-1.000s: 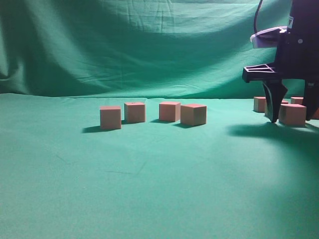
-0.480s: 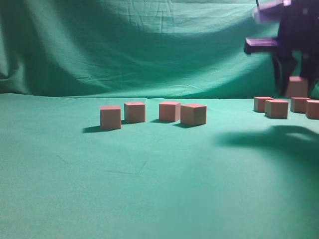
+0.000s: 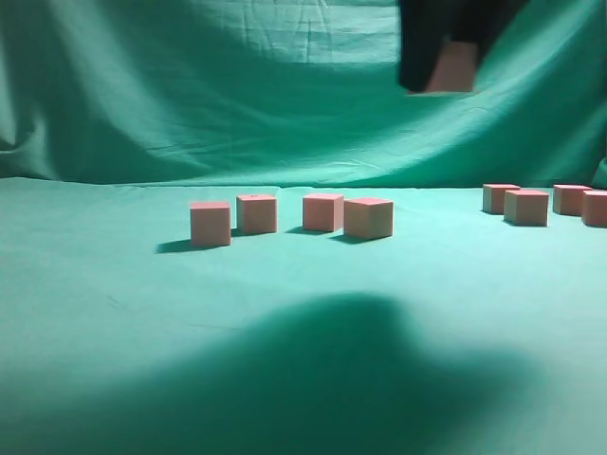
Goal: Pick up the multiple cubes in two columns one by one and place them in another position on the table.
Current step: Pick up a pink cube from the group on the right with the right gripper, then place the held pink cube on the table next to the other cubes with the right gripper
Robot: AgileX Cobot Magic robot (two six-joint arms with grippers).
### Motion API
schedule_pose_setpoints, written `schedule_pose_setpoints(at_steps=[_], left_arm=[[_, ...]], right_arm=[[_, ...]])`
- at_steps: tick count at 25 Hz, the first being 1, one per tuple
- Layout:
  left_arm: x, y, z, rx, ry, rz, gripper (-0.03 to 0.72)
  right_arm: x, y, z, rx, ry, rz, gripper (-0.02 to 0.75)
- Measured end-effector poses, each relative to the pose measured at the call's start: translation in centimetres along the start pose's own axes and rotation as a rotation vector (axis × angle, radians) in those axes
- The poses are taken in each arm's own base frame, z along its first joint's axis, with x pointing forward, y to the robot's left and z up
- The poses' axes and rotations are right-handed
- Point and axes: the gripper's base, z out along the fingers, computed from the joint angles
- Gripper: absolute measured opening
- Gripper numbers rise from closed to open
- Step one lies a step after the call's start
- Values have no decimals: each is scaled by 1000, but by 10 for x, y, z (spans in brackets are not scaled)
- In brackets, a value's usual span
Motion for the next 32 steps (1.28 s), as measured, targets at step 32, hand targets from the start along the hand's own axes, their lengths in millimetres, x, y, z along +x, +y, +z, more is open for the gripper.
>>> schedule_pose_setpoints(at_steps=[32], left_arm=[[0,0,0,0,0,0,0]], right_arm=[[-71,88,120,-58,184,-100,268]])
